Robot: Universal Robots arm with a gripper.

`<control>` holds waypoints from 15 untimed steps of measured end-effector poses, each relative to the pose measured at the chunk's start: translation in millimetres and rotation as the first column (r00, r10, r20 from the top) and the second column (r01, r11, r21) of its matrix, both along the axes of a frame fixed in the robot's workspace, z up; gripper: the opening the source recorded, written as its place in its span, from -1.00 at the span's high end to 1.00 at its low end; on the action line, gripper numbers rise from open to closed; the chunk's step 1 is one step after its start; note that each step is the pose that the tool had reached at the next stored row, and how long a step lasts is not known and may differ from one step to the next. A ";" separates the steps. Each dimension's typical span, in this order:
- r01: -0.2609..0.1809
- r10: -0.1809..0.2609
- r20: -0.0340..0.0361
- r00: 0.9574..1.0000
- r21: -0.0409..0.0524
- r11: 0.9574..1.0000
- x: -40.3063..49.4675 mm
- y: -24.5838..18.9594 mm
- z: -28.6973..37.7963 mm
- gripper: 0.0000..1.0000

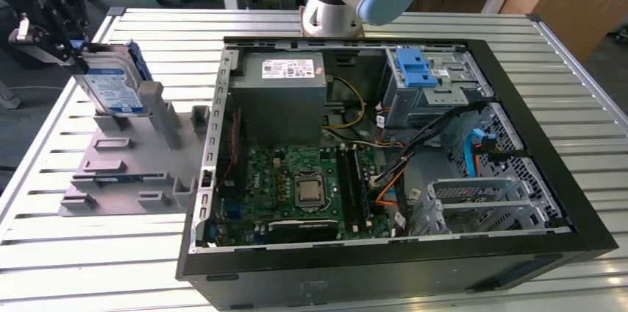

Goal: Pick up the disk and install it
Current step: 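Pick up the disk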

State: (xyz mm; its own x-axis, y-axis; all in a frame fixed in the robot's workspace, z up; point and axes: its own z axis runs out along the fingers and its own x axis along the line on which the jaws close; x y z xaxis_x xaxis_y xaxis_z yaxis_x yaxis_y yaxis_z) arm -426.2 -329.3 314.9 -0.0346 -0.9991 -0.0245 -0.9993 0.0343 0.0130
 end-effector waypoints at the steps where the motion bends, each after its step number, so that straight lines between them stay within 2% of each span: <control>1: 0.000 0.000 0.000 1.000 0.000 1.000 0.0 0.0 0.6 0.27; 15: 0.000 0.000 0.000 1.000 0.000 1.000 0.0 0.0 8.7 0.27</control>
